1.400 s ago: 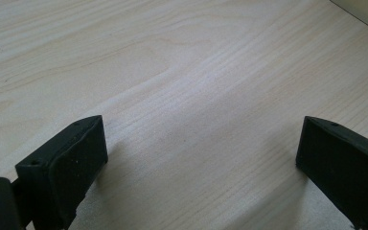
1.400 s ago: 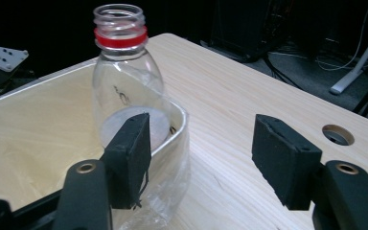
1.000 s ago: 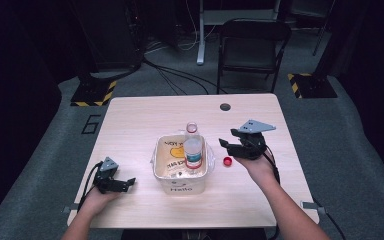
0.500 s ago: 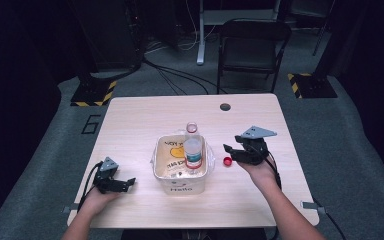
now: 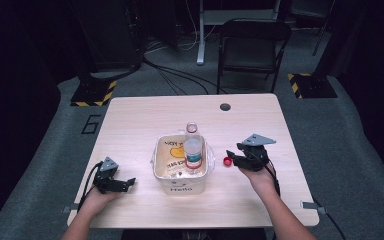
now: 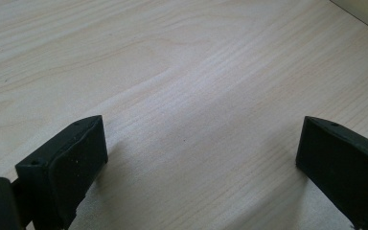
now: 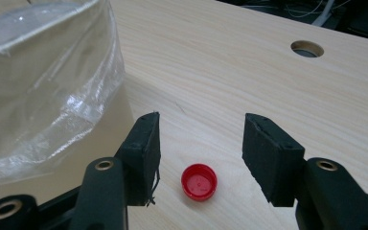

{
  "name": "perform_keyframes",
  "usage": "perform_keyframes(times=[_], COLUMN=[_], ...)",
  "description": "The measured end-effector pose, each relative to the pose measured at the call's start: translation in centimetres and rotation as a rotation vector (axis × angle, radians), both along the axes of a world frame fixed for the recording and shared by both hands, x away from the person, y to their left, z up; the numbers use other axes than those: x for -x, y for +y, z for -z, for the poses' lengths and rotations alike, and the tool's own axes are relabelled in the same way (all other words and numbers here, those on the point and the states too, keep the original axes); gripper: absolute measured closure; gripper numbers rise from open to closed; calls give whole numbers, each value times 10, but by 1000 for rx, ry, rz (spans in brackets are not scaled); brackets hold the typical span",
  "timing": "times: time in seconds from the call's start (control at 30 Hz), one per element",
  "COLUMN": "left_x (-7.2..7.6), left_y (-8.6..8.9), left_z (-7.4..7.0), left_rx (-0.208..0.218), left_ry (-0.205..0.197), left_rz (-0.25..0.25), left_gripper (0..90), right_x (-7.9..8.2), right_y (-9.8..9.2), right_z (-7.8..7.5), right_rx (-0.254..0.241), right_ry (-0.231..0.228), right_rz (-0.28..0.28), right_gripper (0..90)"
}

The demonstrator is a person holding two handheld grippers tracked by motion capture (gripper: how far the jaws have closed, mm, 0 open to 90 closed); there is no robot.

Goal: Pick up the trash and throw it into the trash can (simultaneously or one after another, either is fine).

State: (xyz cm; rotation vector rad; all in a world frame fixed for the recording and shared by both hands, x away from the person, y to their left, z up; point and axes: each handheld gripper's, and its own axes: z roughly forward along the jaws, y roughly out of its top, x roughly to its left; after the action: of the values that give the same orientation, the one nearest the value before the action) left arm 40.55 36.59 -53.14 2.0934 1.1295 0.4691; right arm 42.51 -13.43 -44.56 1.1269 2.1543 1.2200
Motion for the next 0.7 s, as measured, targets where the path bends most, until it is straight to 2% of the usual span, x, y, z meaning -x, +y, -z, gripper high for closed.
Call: perform_keyframes(times=[0.2,0.7], left_x=[0,0], left_y=[0,0], left_z=[0,0], left_rx=[-4,-4], left_ry=[-2,-1], left_rz=[1,1], left_gripper=[34,34], right_x=[-3,-18], right_y=[0,5], right_z=[10,39], right_rx=[0,14], right_ry=[11,73], right_rz=[4,20], right_gripper=[471,471])
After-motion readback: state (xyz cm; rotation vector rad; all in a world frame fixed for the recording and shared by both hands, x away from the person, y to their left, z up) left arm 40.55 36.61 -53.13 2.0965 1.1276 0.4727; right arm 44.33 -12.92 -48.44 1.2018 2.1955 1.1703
